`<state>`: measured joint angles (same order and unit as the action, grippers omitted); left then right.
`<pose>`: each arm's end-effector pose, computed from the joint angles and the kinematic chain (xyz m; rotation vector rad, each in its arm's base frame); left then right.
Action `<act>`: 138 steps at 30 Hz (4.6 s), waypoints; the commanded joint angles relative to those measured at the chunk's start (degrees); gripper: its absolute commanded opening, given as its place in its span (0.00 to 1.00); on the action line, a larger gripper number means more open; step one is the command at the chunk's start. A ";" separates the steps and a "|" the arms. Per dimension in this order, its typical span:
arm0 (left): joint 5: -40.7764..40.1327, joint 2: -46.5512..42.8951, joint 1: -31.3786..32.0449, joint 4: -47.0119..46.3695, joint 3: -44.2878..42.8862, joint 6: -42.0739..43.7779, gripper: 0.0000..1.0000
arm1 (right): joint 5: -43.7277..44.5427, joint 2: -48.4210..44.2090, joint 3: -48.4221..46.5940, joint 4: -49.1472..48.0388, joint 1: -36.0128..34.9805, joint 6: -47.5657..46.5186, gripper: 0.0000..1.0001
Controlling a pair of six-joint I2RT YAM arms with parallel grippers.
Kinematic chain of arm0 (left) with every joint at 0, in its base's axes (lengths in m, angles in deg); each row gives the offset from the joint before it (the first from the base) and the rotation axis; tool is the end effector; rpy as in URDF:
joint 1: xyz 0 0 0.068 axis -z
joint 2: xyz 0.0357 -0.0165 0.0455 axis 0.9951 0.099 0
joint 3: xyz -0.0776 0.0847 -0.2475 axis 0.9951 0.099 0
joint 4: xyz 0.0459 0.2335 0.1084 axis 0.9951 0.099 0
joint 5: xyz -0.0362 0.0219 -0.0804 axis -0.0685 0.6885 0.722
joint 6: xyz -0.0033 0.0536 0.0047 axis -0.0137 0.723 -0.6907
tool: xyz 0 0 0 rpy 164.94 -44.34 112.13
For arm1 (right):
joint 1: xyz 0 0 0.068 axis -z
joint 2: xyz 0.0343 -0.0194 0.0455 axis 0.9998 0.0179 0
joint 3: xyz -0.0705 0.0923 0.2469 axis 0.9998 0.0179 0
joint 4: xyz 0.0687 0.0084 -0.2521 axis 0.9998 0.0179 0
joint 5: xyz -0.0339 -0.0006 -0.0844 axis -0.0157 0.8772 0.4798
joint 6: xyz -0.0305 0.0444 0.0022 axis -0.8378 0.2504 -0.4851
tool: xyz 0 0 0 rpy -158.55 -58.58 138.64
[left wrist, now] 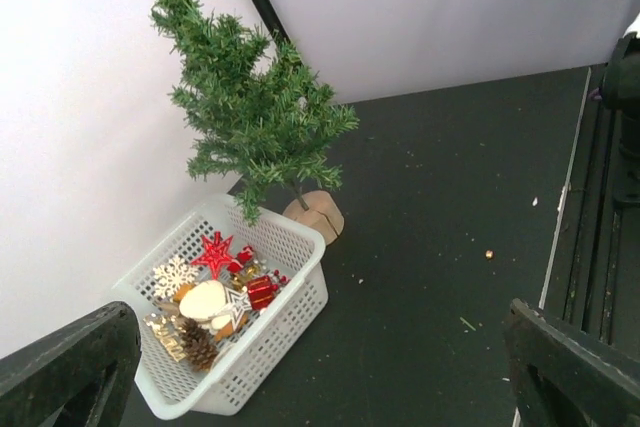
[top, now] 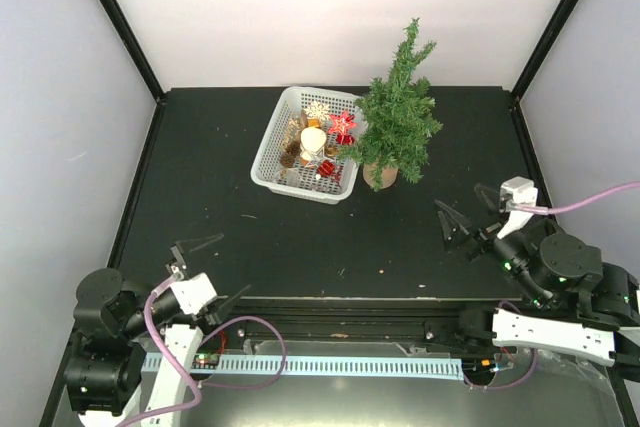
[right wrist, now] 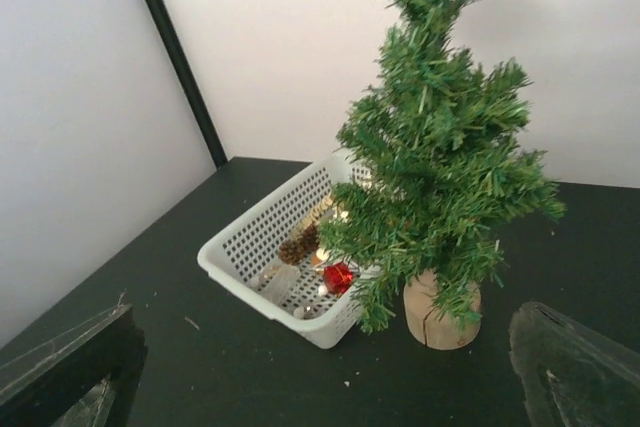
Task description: Decorate the small christmas tree
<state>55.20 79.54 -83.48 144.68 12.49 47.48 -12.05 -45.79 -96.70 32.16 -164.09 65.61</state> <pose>-0.0307 -0.0276 0.3613 1.0953 1.3296 -0.3611 0.0332 0.0278 0.3998 -0.2204 1.6966 0.6031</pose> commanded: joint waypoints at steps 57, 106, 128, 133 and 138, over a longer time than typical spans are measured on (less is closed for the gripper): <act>-39.27 88.76 4.41 -20.40 -8.26 -7.64 0.95 | -32.89 30.85 26.01 -28.92 18.60 9.28 1.00; -22.87 88.58 -1.04 0.67 -16.02 3.82 0.74 | -35.81 40.19 25.72 -36.08 18.67 8.08 1.00; -28.97 95.47 0.62 -6.45 -15.93 -3.96 0.76 | -37.44 47.59 21.11 -37.79 18.64 5.26 1.00; -31.03 96.46 1.36 -6.76 -16.22 -4.62 0.76 | -36.78 47.01 21.66 -37.98 18.60 5.24 1.00; -33.65 96.68 2.33 -7.12 -16.19 -5.34 0.76 | -36.63 46.82 22.47 -38.96 18.65 5.29 1.00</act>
<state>24.78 175.49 -81.97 138.47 -2.66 43.56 -49.08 1.84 -74.74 -4.52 -145.77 71.42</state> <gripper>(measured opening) 0.760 0.999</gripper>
